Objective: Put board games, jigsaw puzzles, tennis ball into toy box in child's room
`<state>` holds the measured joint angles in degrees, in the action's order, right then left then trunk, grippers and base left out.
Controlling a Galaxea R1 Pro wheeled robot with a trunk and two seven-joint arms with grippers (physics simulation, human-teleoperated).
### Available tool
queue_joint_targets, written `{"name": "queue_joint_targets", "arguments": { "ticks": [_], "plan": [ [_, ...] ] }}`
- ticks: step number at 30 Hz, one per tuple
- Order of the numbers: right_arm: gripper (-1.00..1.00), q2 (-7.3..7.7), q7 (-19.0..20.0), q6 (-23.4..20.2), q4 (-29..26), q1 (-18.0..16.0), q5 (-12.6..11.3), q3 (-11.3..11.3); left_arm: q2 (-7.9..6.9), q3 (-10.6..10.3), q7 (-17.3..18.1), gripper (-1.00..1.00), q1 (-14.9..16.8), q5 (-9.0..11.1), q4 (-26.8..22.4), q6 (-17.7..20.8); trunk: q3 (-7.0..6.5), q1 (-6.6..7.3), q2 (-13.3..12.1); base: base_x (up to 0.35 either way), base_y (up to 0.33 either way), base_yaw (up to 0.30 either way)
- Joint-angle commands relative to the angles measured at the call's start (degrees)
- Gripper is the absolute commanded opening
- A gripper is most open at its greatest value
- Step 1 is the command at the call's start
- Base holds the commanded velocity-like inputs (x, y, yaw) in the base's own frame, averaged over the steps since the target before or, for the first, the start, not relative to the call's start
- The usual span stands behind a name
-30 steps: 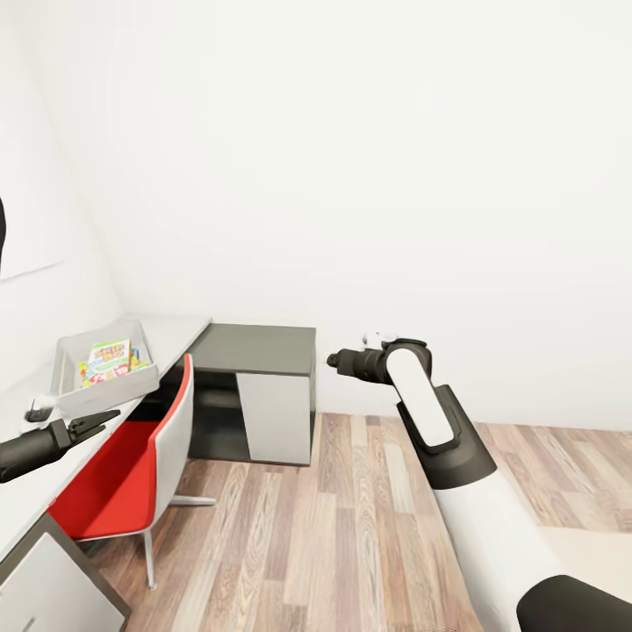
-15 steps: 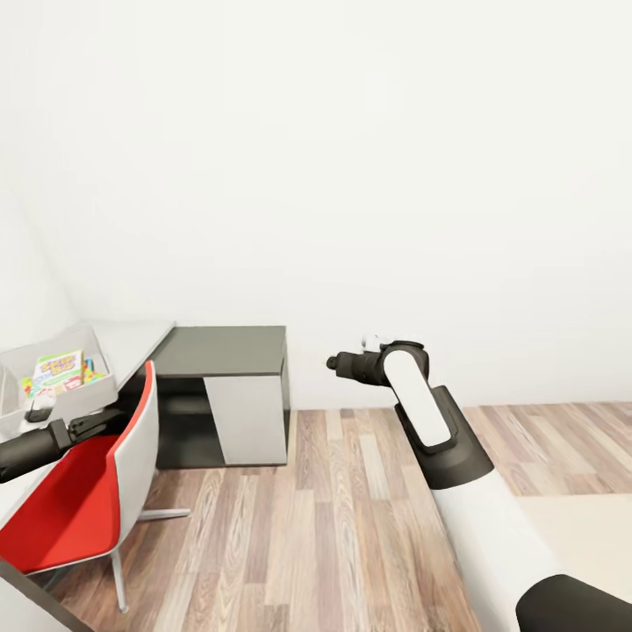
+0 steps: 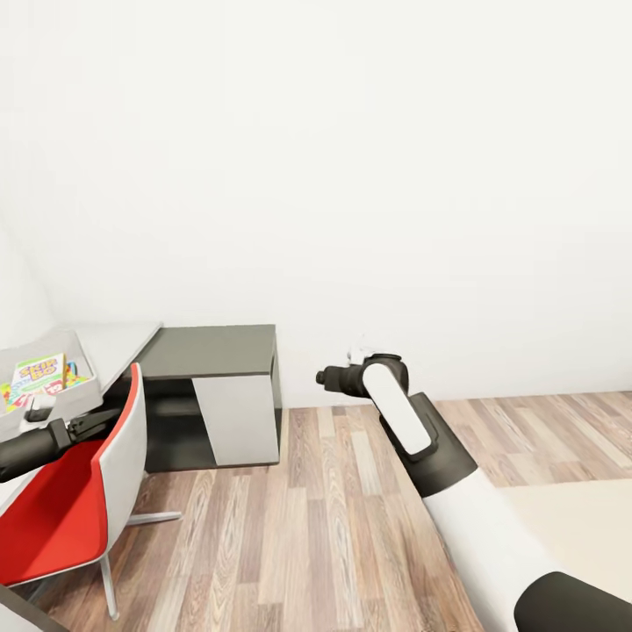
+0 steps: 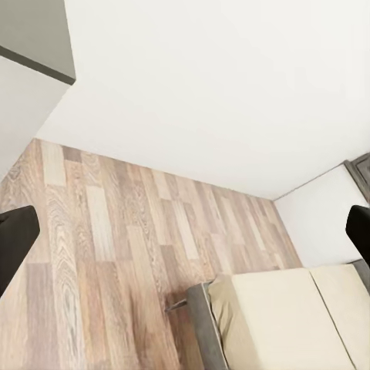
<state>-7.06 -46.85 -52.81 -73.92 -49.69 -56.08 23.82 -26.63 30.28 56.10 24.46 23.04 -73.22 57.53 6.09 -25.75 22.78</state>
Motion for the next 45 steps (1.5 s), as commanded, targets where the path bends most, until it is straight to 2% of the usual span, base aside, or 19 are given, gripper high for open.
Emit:
{"name": "queue_joint_targets", "arguments": {
  "ticks": [1,6,9,13,14,15,16,17,19,21,23,26,28,31,34,39,45],
  "plan": [
    [1.0,-0.02,-0.35,0.44,0.53,-0.1,-0.5,0.9,-0.02,0.05,0.24,1.0,0.06,-0.09,-0.02,0.22,0.19,-0.04,0.14,0.0,0.0,-0.043],
    [1.0,-0.2,0.26,1.44,2.07,-0.08,-0.29,5.33,0.09,-0.55,-0.29,1.0,0.06,-0.42,-0.32,0.35,0.3,-0.04,0.14,0.0,0.0,-0.017],
    [1.0,-0.27,0.32,1.57,2.5,-0.08,-0.22,6.41,0.37,-2.02,-1.53,1.0,0.07,-1.1,-0.39,0.35,0.31,-0.04,0.14,0.0,0.0,-0.003],
    [1.0,-0.35,0.34,1.66,3.35,-0.1,-0.19,6.99,0.61,-6.58,-4.86,1.0,0.19,-3.87,-0.42,0.12,0.32,-0.04,0.14,0.0,0.0,-0.001],
    [1.0,-0.37,0.35,1.69,3.63,-0.1,-0.18,7.09,0.73,-8.88,-6.29,1.0,0.27,-4.84,-0.46,0.03,0.32,-0.04,0.14,0.0,0.0,0.0],
    [1.0,-0.38,0.35,1.71,3.75,-0.11,-0.18,7.13,0.85,-10.01,-6.9,1.0,0.31,-5.2,-0.47,-0.02,0.32,-0.04,0.14,0.0,0.0,0.0],
    [1.0,-0.39,0.35,1.7,3.92,-0.12,-0.18,7.19,1.18,-12.12,-7.92,1.0,0.41,-5.74,-0.49,-0.11,0.32,-0.04,0.14,0.0,0.0,0.0],
    [1.0,-0.39,0.35,1.71,3.98,-0.12,-0.18,7.19,1.4,-13.06,-8.31,1.0,0.48,-6.0,-0.48,-0.15,0.32,-0.04,0.14,0.0,0.0,0.0],
    [1.0,-0.4,0.35,1.73,4.12,-0.12,-0.17,7.26,2.94,-16.04,-9.42,1.0,0.79,-6.85,-0.2,-0.4,0.32,-0.04,0.14,0.0,0.0,0.0],
    [1.0,-0.4,0.36,1.74,4.16,-0.12,-0.17,7.27,4.04,-17.13,-10.19,1.0,0.92,-7.37,0.1,-0.69,0.32,-0.04,0.14,0.0,0.0,0.0],
    [1.0,-0.4,0.36,1.75,4.2,-0.12,-0.17,7.29,6.27,-18.45,-13.1,1.0,1.09,-9.19,0.41,-1.33,0.32,-0.04,0.14,0.0,0.0,0.0],
    [1.0,-0.44,0.36,1.75,4.47,-0.14,-0.17,7.28,9.07,-19.23,-18.15,1.0,1.22,-11.56,0.86,-1.73,0.32,-0.04,0.14,0.0,0.0,0.0],
    [1.0,-0.47,0.36,1.75,5.25,-0.14,-0.17,7.28,10.91,-19.48,-21.18,1.0,1.2,-12.39,1.91,-1.94,0.32,-0.04,0.14,0.0,0.0,0.0],
    [1.0,-0.98,0.36,1.75,6.84,-0.14,-0.12,7.29,12.61,-19.66,-24.74,1.0,1.23,-12.96,4.55,-2.13,0.32,-0.04,0.14,0.0,0.0,0.0],
    [1.0,-1.79,0.36,1.75,8.02,-0.14,-0.08,7.29,13.49,-20.53,-27.93,1.0,1.31,-13.21,8.2,-2.93,0.32,-0.04,0.14,0.0,0.0,0.0],
    [1.0,-2.66,0.36,1.75,8.92,-0.14,1.45,7.3,14.18,-24.69,-34.18,1.0,1.57,-13.28,15.32,-6.07,0.32,-0.04,0.14,0.0,0.0,0.0],
    [1.0,-2.93,0.4,2.29,11.18,-0.14,3.45,7.34,14.59,-26.15,-38.85,1.0,1.98,-13.29,21.67,-8.63,0.32,-0.04,0.14,0.0,0.0,0.0]
  ]
}}
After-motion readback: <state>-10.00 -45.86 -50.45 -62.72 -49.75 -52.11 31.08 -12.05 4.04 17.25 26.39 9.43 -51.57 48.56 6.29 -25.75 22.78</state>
